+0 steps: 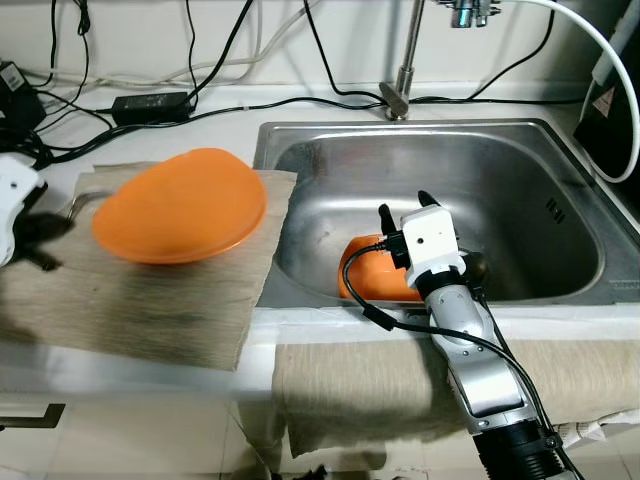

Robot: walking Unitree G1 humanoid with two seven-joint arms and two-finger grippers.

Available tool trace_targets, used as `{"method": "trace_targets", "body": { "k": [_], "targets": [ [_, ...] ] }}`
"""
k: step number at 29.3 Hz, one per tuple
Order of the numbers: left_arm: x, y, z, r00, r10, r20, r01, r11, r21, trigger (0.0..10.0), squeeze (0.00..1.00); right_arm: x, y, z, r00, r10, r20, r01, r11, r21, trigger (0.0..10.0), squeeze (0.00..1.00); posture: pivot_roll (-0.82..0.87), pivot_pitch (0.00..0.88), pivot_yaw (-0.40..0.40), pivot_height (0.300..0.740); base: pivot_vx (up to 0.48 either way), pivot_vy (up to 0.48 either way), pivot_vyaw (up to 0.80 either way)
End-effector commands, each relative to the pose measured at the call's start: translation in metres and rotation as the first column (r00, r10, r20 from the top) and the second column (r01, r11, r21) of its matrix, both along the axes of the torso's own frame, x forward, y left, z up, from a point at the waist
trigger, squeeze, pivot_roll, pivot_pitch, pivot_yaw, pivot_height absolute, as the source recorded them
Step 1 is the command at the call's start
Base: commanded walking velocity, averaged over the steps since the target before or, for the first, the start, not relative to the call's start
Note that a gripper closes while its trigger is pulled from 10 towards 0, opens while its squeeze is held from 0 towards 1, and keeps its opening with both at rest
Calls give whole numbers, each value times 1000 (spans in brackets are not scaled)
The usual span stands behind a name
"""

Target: Kitchen organization

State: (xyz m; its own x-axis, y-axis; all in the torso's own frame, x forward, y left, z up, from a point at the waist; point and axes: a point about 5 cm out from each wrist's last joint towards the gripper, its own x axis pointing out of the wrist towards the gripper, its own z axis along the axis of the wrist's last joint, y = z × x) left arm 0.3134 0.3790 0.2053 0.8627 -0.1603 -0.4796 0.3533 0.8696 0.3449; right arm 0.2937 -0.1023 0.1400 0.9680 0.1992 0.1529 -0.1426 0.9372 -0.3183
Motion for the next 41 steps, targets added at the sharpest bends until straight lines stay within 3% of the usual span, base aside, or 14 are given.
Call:
{"method": "trace_targets", "body": {
  "k": [1, 6, 10, 11, 13, 16, 19, 20, 22, 24, 25, 27, 34, 41],
  "targets": [
    [6, -8, 10, 998, -34, 60, 36, 999, -27, 0, 0, 1, 3, -3, 1000, 14, -19, -14, 1000, 11, 10000, 0, 131, 33, 22, 740, 0, 0, 0],
    [22, -33, 32, 940, 17, 341, 51, 981, -189, 0, 0, 2, 4, -2, 1000, 25, -14, -25, 999, 21, 10000, 0, 138, 22, 19, 740, 0, 0, 0],
    [23, -44, 35, 907, 57, 417, 55, 966, -253, 0, 0, 2, 4, -2, 1000, 26, -12, -25, 999, 26, 10000, 0, 141, 19, 19, 740, 0, 0, 0],
    [23, -58, 35, 870, 109, 481, 55, 948, -315, 0, 16, 2, 5, -1, 999, 31, -7, -31, 999, 30, 10000, 0, 144, 15, 17, 740, 0, 0, 0],
    [23, -62, 36, 855, 130, 503, 52, 942, -333, 0, 16, 2, 6, -1, 999, 34, -4, -34, 999, 31, 10000, 0, 144, 15, 17, 740, 0, 0, 0],
    [19, -72, 38, 785, 282, 552, 17, 880, -474, 0, 43, 2, 7, -1, 999, 40, -1, -39, 999, 31, 10000, 0, 151, 9, 11, 740, 0, 0, 0],
    [17, -77, 34, 777, 331, 535, 5, 847, -531, 0, 16, 3, 7, 0, 999, 42, 0, -42, 998, 38, 10000, 0, 153, 7, 11, 740, 0, 0, 0],
    [17, -77, 34, 777, 331, 535, 5, 847, -531, 0, 16, 3, 7, 0, 999, 42, 0, -42, 998, 38, 10000, 0, 153, 7, 11, 740, 0, 0, 0],
    [13, -86, 26, 771, 400, 495, -14, 788, -615, 0, 0, 4, 10, 3, 999, 53, 7, -53, 996, 67, 10000, 0, 156, 2, 11, 740, 0, 0, 0],
    [8, -105, 16, 770, 484, 415, -27, 676, -737, 0, 0, 5, 14, 8, 997, 75, 12, -76, 991, 114, 10000, 0, 159, 0, 7, 740, 0, 0, 0],
    [7, -111, 16, 769, 501, 397, -27, 645, -764, 0, 0, 5, 15, 10, 997, 82, 16, -83, 989, 119, 10000, 0, 159, 0, 7, 740, 0, 0, 0],
    [5, -117, 16, 768, 511, 387, -25, 627, -779, 0, 0, 5, 15, 10, 996, 86, 19, -88, 988, 124, 10000, 0, 160, 0, 6, 740, 0, 0, 0],
    [-7, -170, 9, 855, 431, 290, 19, 532, -847, 0, 0, 7, 14, 12, 995, 99, -12, -93, 970, 225, 10000, 0, 161, 0, 4, 740, 0, 0, 0],
    [-19, -189, 12, 896, 362, 257, 50, 493, -869, 0, 0, 8, 16, 22, 994, 109, 18, -110, 958, 265, 10000, 0, 161, 0, 15, 740, 0, 0, 0]
  ]
}}
